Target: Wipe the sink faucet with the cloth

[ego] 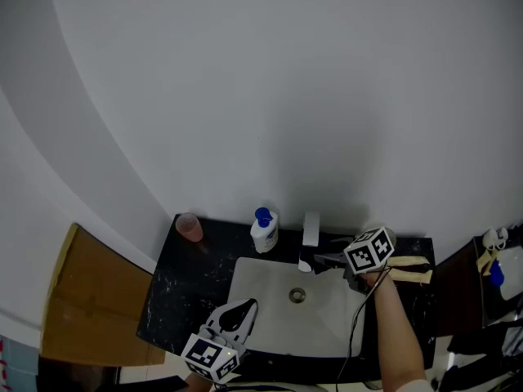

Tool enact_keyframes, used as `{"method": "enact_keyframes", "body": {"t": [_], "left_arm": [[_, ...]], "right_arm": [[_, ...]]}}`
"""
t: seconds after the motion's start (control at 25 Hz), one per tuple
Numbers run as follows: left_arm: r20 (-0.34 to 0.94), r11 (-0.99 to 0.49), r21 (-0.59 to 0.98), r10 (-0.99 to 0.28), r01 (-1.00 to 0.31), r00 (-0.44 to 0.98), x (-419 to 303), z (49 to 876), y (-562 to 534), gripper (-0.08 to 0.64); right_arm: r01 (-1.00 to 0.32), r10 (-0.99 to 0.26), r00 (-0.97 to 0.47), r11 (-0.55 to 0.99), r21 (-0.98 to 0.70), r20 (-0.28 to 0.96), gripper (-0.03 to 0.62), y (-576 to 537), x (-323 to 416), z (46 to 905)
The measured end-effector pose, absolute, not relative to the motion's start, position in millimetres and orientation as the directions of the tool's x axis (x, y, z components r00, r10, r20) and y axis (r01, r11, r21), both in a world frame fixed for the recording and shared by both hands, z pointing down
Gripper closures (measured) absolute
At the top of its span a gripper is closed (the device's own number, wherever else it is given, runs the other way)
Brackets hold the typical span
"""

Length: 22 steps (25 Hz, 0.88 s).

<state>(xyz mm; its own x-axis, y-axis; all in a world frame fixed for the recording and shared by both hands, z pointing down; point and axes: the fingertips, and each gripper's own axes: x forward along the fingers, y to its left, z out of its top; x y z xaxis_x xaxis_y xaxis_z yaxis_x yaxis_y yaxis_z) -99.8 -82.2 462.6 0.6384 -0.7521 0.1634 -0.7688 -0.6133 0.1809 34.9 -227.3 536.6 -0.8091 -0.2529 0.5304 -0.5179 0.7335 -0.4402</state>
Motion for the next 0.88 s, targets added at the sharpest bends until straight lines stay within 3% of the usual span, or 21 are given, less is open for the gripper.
{"method": "enact_keyframes", "body": {"t": [0.08, 0.28, 0.52, 0.72, 0.88], "left_arm": [[0.165, -0.615, 0.182, -0.750, -0.767, 0.640, -96.2, 462.9, -81.1, 0.558], [0.165, -0.614, 0.179, -0.752, -0.769, 0.639, -93.0, 461.3, -81.5, 0.558], [0.170, -0.612, 0.180, -0.752, -0.770, 0.637, -91.0, 459.1, -82.4, 0.558], [0.163, -0.627, 0.184, -0.740, -0.757, 0.653, -84.6, 461.8, -81.3, 0.558], [0.162, -0.631, 0.183, -0.737, -0.754, 0.656, -80.3, 460.5, -80.8, 0.558]], "right_arm": [[-0.522, -0.293, -0.804, 0.764, -0.379, 0.518, 0.466, -236.6, 33.2, 535.5], [-0.536, -0.345, -0.829, 0.715, -0.448, 0.440, 0.466, -252.5, 32.8, 533.2], [-0.630, -0.528, -0.776, 0.614, -0.475, 0.346, 0.466, -256.2, 69.7, 531.9], [-0.491, -0.376, -0.870, 0.723, -0.487, 0.319, 0.466, -226.7, 50.9, 524.5], [-0.525, -0.391, -0.848, 0.713, -0.464, 0.359, 0.466, -241.1, 34.0, 529.7]]}}
